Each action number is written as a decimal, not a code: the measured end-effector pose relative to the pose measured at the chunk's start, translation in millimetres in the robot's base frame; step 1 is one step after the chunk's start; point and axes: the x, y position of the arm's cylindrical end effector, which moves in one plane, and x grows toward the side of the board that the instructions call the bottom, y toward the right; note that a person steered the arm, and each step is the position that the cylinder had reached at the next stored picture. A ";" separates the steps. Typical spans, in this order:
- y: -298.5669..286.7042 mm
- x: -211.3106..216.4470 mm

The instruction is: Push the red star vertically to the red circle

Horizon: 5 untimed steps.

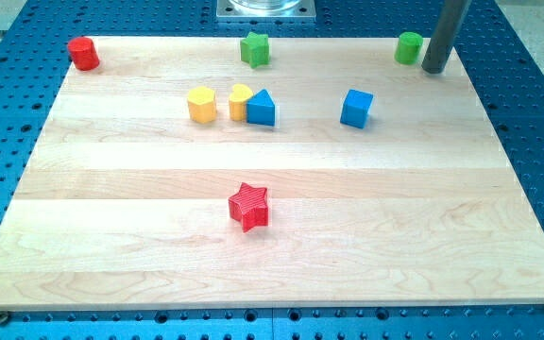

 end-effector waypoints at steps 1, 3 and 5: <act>30.9 106.8; -140.3 260.1; -300.9 285.2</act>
